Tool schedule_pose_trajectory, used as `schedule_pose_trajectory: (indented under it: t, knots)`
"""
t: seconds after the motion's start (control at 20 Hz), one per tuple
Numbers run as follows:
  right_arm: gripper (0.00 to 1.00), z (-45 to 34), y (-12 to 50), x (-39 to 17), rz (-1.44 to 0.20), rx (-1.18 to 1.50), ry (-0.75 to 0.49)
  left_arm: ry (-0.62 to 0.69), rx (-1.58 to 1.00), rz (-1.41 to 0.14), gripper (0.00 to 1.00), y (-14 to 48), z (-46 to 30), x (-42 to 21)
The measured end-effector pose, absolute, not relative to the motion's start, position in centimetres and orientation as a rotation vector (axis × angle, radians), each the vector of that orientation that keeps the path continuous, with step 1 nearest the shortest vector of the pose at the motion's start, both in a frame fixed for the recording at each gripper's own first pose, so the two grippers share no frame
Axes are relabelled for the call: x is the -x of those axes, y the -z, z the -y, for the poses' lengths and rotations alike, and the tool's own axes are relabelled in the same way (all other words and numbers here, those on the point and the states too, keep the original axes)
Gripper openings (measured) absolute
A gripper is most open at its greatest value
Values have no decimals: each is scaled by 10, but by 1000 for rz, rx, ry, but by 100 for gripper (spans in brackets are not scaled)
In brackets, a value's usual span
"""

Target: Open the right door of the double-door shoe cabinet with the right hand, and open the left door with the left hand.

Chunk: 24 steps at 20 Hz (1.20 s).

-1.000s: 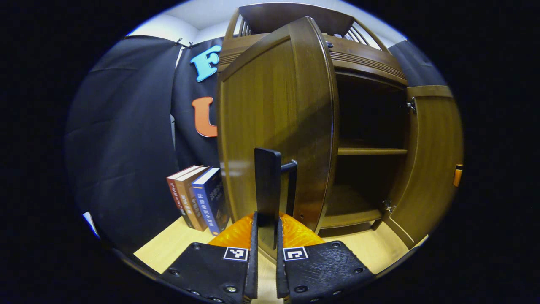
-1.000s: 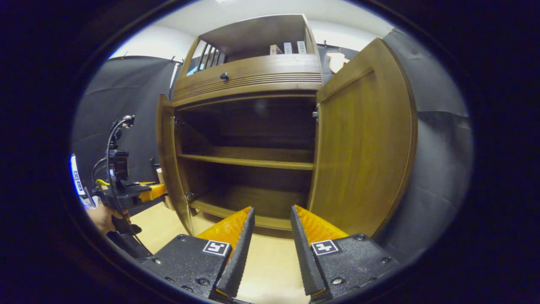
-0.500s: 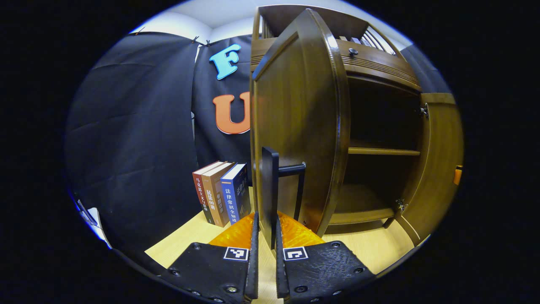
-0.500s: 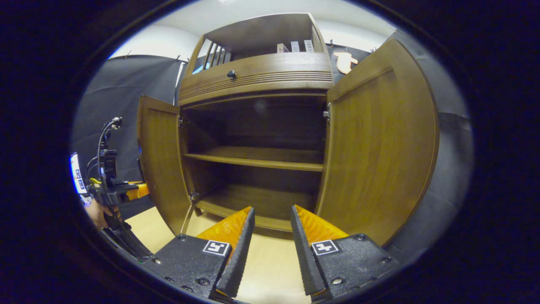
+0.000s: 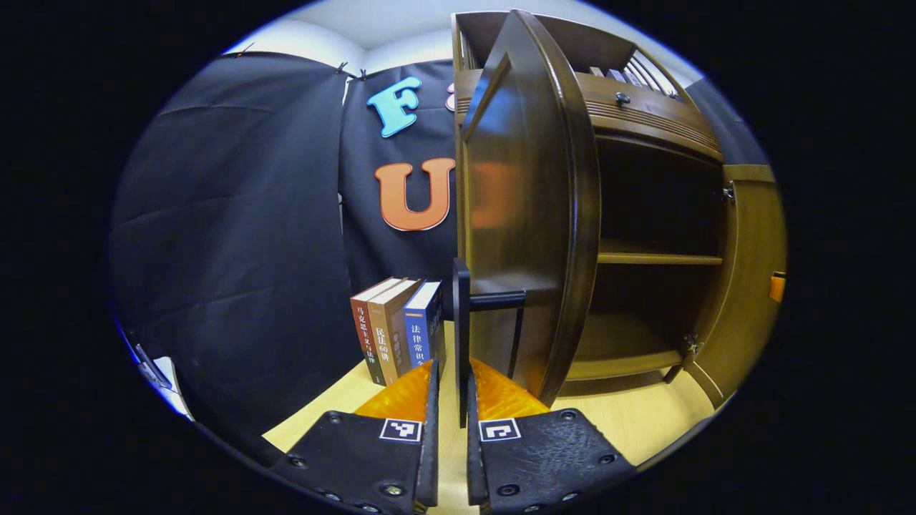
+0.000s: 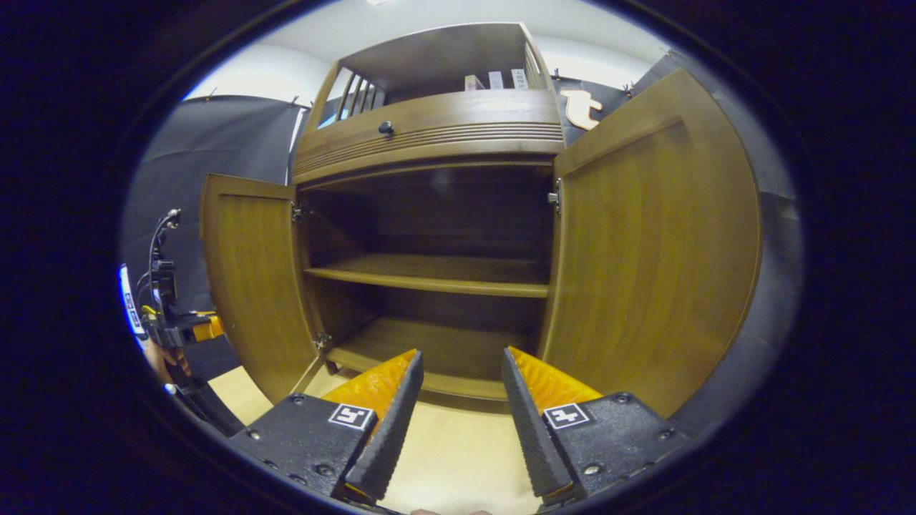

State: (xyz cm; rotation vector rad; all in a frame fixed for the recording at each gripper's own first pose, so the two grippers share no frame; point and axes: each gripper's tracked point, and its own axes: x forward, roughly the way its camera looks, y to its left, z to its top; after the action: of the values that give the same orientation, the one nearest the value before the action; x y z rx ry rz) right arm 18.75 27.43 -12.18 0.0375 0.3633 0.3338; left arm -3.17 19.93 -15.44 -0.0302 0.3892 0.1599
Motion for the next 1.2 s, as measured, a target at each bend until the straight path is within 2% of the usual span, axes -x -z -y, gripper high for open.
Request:
schedule_pose_trajectory:
  t: [0.6,0.75,0.8,1.1,1.15,1.2]
  knots:
    - [75,-290,117,-197,-360,-3,-385,-157,51,-393,15,152,-214,39]
    - [75,-290,118,-195,-360,2,-398,-157,-10,-388,16,148,-216,44]
    - [75,-290,118,-196,-361,2,-400,-162,-22,-393,13,148,-218,48]
    - [74,-292,115,-195,-356,-6,-413,-252,-93,-375,12,129,-246,69]
    - [74,-292,114,-196,-351,-6,-413,-272,-88,-368,8,127,-248,71]
    - [74,-291,113,-196,-346,-8,-412,-309,-92,-358,12,121,-253,74]
